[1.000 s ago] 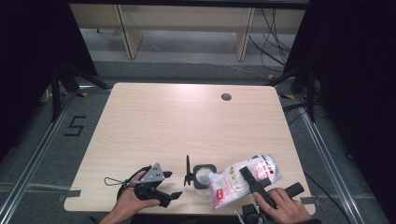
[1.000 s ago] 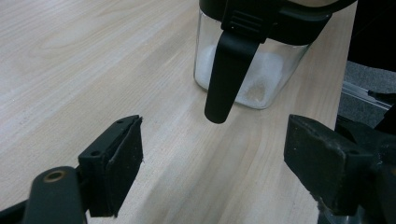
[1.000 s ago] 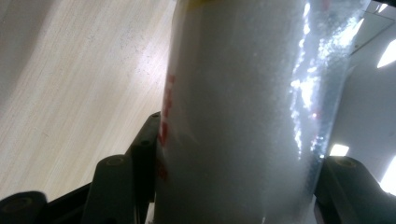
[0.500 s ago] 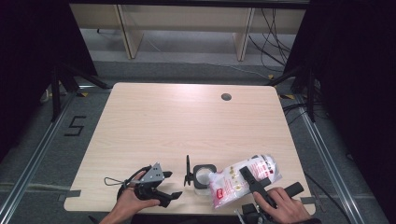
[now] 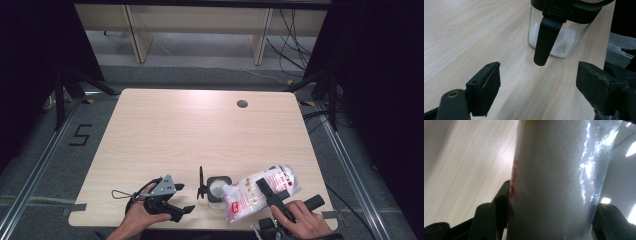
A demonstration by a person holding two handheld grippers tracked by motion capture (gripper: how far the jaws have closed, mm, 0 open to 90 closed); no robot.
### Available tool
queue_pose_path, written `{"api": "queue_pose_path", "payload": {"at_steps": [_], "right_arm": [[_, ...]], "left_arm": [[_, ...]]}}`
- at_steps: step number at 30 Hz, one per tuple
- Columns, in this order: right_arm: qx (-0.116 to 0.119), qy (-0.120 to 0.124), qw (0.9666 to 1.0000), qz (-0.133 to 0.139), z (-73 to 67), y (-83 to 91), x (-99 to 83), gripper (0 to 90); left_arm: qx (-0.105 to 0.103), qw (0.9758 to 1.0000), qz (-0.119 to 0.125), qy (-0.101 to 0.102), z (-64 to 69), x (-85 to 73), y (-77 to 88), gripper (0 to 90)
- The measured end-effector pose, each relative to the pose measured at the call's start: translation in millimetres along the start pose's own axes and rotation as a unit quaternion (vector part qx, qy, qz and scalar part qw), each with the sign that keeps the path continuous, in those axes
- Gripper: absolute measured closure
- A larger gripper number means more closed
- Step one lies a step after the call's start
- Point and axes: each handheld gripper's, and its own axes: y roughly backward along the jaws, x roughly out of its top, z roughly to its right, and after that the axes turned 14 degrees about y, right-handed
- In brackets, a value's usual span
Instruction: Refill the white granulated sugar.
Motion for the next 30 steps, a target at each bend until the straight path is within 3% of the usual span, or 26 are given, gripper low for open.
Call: {"api": "queue_pose_path", "payload": {"at_steps": [2,16,17,19,21,22,23,30], "right_arm": [[0.003,-0.009,0.9999,-0.004,-1.4,0.5,0.0,45.4],[-0.001,0.009,1.0,-0.002,1.1,-1.2,0.0,45.7],[0.001,0.007,1.0,-0.003,0.8,-1.5,0.0,45.8],[0.001,0.006,1.0,-0.003,0.6,-1.4,-0.1,45.7],[0.0,0.008,1.0,-0.001,0.8,-2.0,-0.4,45.8],[0.002,0.007,1.0,-0.002,0.4,-2.1,-0.5,45.8],[0.005,-0.008,1.0,-0.004,-1.5,-1.9,-0.3,45.8],[0.002,-0.004,1.0,-0.001,-1.3,-2.9,-0.8,45.9]], "left_arm": [[-0.002,1.0,0.002,0.003,0.3,-0.1,-0.2,19.3],[-0.002,0.9999,0.007,0.008,1.2,-0.7,-1.5,19.3],[-0.002,0.9997,0.007,0.024,2.9,-1.7,-1.8,19.3],[-0.004,0.9997,0.007,0.023,2.5,-1.6,-1.8,19.3],[-0.005,0.9999,0.008,0.008,0.9,-0.8,-1.7,19.3],[-0.003,0.9997,0.007,0.025,2.7,-1.8,-2.0,19.3],[-0.003,0.9997,0.006,0.024,2.6,-1.7,-1.8,19.3],[-0.002,0.9997,0.006,0.024,2.8,-1.8,-1.8,19.3]]}}
